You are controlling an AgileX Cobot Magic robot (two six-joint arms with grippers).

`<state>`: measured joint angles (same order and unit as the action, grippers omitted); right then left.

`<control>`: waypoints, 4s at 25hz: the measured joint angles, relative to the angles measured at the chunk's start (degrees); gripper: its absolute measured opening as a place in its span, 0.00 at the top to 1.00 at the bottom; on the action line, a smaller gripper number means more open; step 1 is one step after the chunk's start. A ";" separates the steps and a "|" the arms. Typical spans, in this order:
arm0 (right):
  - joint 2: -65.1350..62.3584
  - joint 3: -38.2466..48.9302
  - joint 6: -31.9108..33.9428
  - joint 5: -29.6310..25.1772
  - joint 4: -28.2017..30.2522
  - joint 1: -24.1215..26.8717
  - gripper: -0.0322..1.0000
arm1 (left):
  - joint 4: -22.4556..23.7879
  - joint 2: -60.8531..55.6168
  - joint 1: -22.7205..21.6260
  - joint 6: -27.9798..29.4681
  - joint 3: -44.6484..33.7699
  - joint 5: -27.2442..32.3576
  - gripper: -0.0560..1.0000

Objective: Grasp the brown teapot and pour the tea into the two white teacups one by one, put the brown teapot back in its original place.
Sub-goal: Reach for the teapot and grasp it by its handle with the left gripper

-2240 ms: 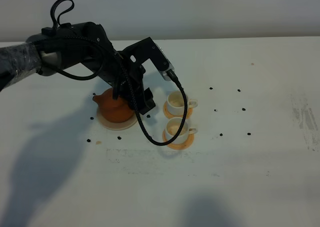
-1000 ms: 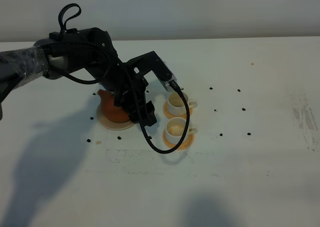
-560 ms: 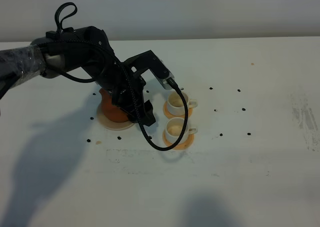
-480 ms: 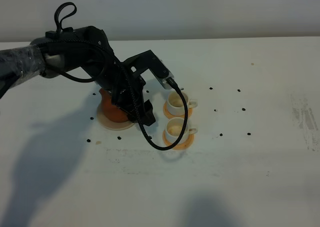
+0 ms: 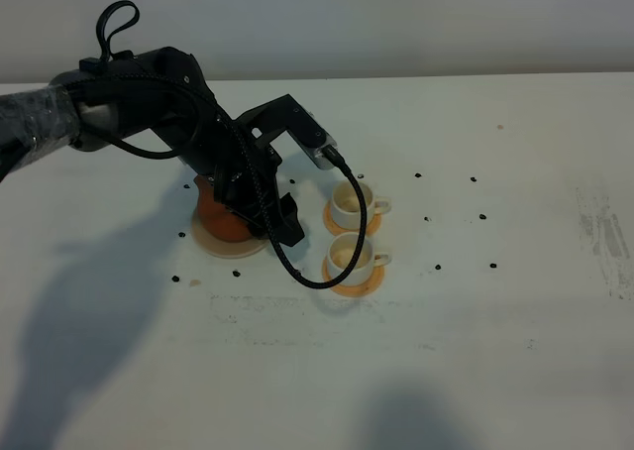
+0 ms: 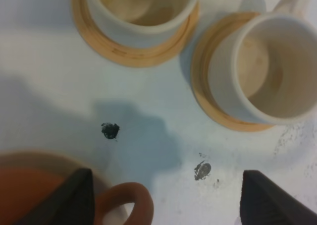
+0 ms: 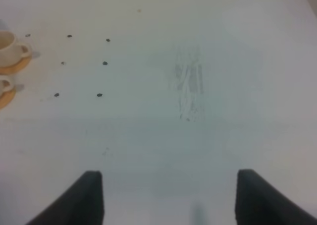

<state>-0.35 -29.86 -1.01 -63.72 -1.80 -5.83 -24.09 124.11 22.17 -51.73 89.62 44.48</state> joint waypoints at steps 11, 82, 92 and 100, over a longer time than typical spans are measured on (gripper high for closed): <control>0.00 0.00 0.00 0.00 0.00 0.00 0.44 | 0.34 0.00 0.00 0.00 0.00 3.15 0.38; 0.00 0.00 0.00 0.01 0.00 0.00 0.44 | 3.83 0.76 1.76 -4.09 0.60 3.24 0.38; 0.00 0.00 0.00 0.01 0.00 0.00 0.44 | 2.23 1.65 2.39 -6.91 0.60 -0.28 0.38; 0.00 0.00 0.00 0.01 0.00 0.00 0.44 | 1.71 1.81 2.45 -8.31 0.60 -0.91 0.38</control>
<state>-0.35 -29.86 -1.01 -63.71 -1.80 -5.83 -22.38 125.92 24.62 -60.04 90.22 43.57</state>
